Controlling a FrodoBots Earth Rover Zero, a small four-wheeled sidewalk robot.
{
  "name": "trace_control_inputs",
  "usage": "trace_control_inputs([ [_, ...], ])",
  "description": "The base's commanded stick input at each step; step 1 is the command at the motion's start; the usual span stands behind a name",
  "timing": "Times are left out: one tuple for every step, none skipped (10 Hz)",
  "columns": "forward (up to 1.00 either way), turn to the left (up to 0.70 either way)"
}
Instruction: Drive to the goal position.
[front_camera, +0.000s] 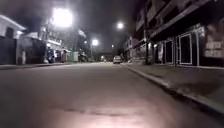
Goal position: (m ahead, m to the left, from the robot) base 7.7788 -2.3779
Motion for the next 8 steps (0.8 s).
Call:
trace_control_inputs([
  [1.00,0.00],
  [1.00,0.00],
  [1.00,0.00],
  [1.00,0.00],
  [1.00,0.00],
  [1.00,0.00],
  [1.00,0.00],
  [1.00,0.00],
])
